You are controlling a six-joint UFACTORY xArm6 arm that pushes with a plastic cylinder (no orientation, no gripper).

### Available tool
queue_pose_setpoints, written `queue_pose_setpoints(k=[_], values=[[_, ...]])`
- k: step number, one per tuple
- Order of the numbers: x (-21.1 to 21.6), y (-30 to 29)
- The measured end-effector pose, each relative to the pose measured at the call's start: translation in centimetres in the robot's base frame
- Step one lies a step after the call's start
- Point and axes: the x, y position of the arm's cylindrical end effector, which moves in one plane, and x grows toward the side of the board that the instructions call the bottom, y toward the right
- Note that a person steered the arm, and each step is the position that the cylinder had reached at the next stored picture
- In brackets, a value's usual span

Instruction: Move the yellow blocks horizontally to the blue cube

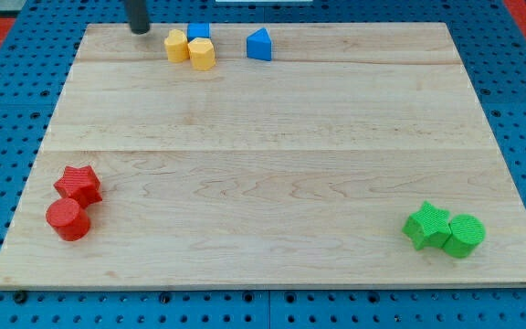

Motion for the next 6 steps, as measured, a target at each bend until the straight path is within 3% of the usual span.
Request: queue_pose_setpoints(k=[1,3,4,5,6], values=[[1.4,1.4],[3.6,10.5],[3.7,11.1],[3.3,5.9],[1.5,8.1]])
